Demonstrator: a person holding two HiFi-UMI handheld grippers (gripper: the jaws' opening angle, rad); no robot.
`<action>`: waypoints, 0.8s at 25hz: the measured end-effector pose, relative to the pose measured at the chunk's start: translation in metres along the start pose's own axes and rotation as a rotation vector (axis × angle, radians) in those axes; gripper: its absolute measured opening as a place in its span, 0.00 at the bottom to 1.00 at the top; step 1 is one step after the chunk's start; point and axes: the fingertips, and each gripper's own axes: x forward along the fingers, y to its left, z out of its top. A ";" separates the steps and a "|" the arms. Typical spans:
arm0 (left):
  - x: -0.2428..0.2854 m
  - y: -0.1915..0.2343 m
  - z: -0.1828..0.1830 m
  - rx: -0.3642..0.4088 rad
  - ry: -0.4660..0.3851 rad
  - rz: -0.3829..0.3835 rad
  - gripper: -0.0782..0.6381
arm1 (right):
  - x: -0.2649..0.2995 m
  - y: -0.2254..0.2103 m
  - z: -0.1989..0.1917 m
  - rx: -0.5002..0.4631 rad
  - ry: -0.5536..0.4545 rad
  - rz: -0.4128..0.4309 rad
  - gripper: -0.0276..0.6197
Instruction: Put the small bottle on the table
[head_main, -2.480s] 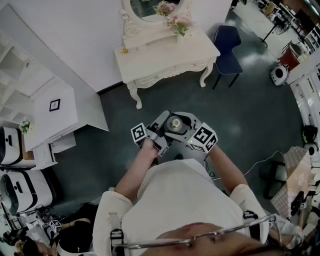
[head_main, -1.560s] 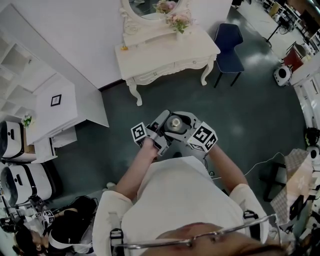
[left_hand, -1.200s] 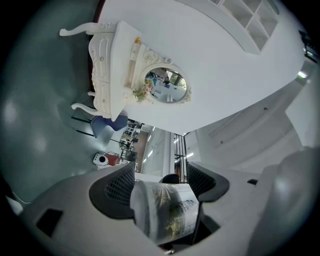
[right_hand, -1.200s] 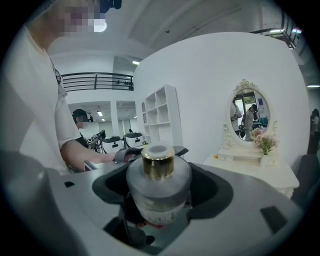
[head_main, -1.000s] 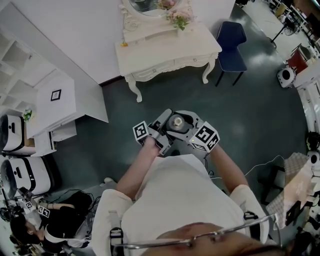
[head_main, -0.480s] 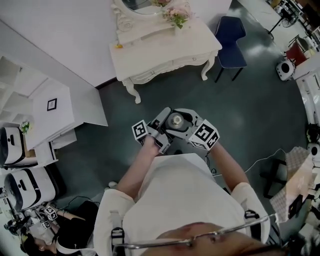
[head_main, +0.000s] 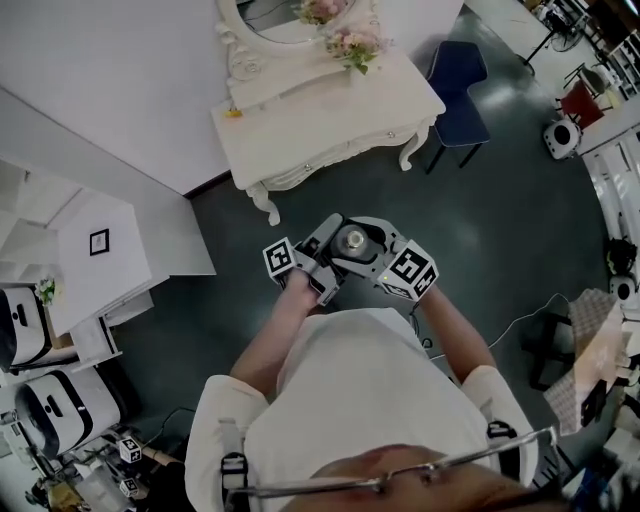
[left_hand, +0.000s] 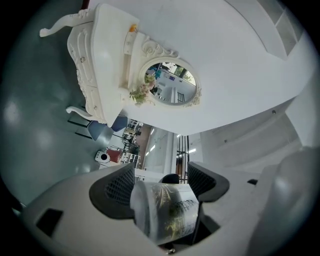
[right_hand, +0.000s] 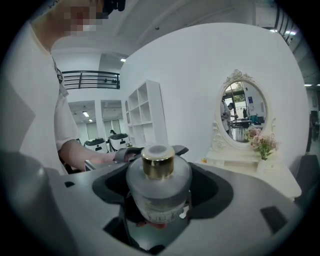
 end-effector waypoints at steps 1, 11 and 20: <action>0.001 -0.003 0.008 0.000 0.007 0.002 0.55 | 0.006 -0.004 0.004 0.000 0.000 -0.007 0.58; 0.014 -0.018 0.064 -0.005 0.072 0.019 0.55 | 0.055 -0.038 0.026 0.009 -0.007 -0.061 0.58; 0.025 -0.019 0.082 -0.022 0.076 0.024 0.55 | 0.066 -0.056 0.030 0.022 0.004 -0.067 0.58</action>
